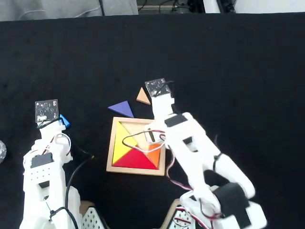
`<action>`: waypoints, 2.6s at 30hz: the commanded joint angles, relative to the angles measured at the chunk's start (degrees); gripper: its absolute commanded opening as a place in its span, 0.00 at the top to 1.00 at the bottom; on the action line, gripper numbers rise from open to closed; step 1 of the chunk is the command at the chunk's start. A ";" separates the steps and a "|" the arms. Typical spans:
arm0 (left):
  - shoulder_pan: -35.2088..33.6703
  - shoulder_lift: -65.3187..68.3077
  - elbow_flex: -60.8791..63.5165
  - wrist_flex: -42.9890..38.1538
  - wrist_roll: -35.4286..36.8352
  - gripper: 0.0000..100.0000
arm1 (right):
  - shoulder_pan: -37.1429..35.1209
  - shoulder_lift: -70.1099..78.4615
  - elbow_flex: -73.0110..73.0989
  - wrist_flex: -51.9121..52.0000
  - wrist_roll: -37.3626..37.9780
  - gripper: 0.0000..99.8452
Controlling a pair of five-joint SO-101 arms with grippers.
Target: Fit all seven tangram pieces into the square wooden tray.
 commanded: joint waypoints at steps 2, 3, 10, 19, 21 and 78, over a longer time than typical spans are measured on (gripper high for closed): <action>-0.04 -0.70 -0.22 0.53 -0.35 0.97 | -4.13 -5.58 1.80 0.53 2.11 0.99; -0.04 -0.70 -0.22 0.53 -0.35 0.97 | -4.57 -6.11 1.80 0.53 2.02 0.99; -0.04 -0.70 -0.22 0.53 -0.35 0.97 | -4.92 -6.02 -0.84 0.09 1.58 0.99; -0.04 -0.70 -0.22 0.53 -0.35 0.97 | -5.01 3.91 -5.14 2.29 2.02 0.99; -0.04 -0.70 -0.22 0.53 -0.35 0.97 | -5.01 4.00 -6.64 5.54 2.02 0.99; -0.04 -0.70 -0.22 0.53 -0.35 0.97 | -7.21 17.89 -21.05 8.70 10.55 0.99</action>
